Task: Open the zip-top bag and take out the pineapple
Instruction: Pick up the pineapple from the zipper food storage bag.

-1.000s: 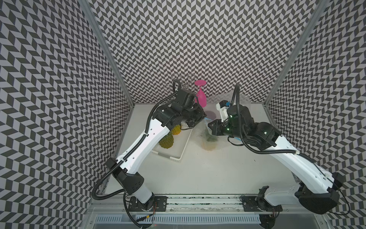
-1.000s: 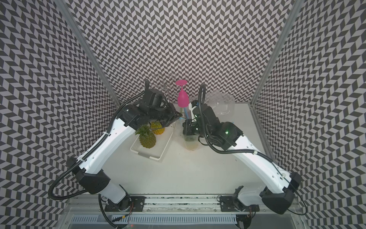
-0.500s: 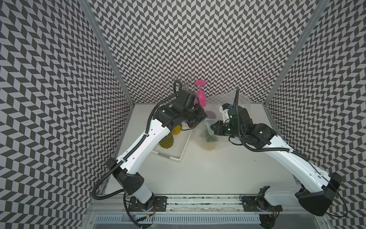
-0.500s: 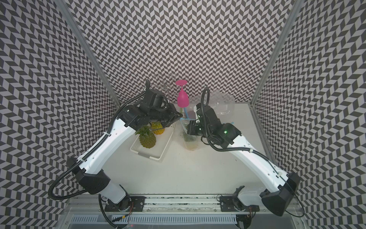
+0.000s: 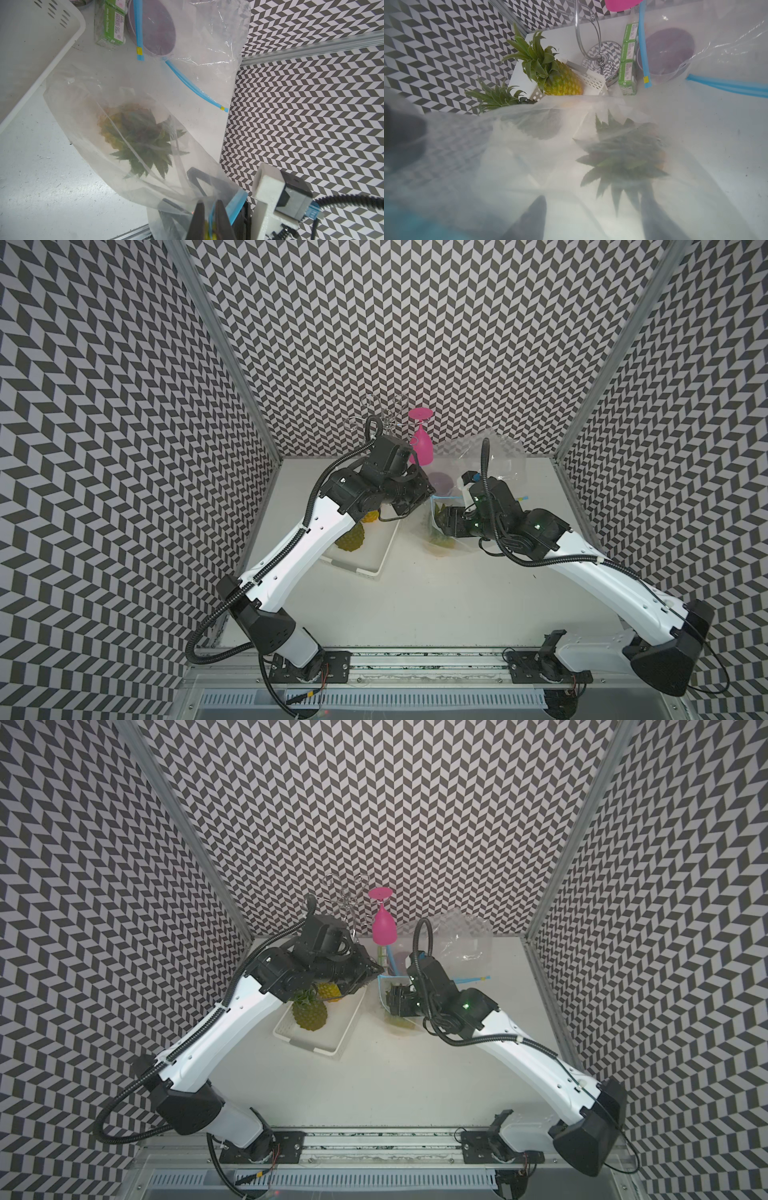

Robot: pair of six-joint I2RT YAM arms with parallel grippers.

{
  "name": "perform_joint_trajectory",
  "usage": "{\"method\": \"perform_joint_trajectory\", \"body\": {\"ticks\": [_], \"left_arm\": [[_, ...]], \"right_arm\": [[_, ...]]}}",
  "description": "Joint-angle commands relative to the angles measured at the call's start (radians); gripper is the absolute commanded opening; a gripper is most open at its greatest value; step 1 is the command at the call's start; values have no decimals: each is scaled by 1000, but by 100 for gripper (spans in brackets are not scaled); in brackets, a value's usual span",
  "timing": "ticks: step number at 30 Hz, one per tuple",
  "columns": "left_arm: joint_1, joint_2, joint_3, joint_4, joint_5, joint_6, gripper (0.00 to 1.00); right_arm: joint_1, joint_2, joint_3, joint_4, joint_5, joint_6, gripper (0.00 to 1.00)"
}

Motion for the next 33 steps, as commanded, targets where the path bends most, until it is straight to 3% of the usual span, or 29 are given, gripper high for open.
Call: {"method": "perform_joint_trajectory", "body": {"ticks": [1, 15, 25, 29, 33], "left_arm": [[-21, -32, -2, 39, 9, -24, 0], [-50, -50, -52, 88, 33, -100, 0], [-55, -45, -57, 102, 52, -119, 0], [-58, -44, -61, 103, 57, -120, 0], [-59, -42, -57, 103, 58, -123, 0]], "right_arm": [[14, 28, -6, 79, 75, -16, 77], [46, 63, -123, 188, 173, -20, 99], [45, 71, -286, 442, 286, -33, 98], [45, 87, -311, 553, 268, -78, 96], [45, 145, -299, 567, 263, -95, 82]]}}
